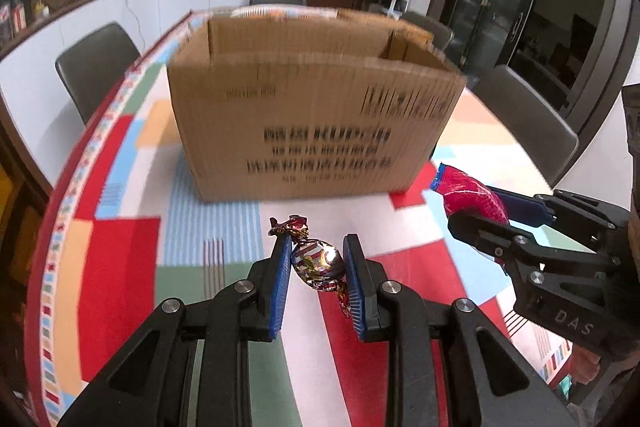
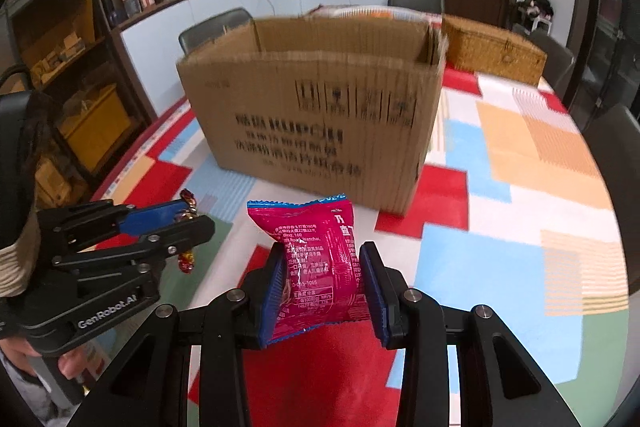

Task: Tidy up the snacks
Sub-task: 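Carry the candy and pink packet into the box and open both tools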

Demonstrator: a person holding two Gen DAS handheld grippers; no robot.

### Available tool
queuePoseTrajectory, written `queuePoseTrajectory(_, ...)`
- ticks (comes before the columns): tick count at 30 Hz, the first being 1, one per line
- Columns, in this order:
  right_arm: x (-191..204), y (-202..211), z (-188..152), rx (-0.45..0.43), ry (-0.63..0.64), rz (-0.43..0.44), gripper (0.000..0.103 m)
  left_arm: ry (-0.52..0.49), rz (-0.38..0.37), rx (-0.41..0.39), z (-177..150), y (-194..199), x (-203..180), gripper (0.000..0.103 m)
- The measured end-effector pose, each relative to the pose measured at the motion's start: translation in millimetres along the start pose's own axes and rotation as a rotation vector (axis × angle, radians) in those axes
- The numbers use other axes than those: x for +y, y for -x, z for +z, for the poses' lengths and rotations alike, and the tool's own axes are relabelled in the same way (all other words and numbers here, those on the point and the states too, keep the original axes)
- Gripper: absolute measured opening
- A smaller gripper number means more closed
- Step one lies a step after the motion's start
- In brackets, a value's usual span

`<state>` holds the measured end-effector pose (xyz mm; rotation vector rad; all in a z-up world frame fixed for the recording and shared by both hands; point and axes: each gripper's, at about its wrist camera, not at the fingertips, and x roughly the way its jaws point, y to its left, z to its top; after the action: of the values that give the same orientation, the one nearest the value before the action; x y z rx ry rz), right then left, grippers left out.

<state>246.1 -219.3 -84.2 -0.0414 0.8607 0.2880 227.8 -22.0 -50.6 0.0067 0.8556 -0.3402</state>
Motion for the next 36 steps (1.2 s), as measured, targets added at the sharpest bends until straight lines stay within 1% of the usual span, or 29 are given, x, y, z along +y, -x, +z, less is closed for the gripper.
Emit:
queuePoseTrajectory(10,7,50,36,-0.179,0.036,-0.042,0.038,-0.045,-0.018,-0.161,37,47,-6,0.027)
queuePoseTrajectory(15,10,61,57,-0.238,0.053,-0.045,0.038,-0.07,-0.003,-0.23,61,62,-5,0.027)
queuePoseTrajectory(20,7,62,83,-0.27,0.05,-0.036,0.038,-0.088,0.019,-0.282,86,69,0,0.027)
queuePoseTrajectory(26,5,52,114,-0.286,0.042,-0.017,0.038,-0.095,0.028,-0.29,113,62,12,0.027)
queuePoseTrajectory(36,-4,20,151,-0.244,0.006,-0.012,0.038,-0.076,0.021,-0.213,155,21,28,0.027)
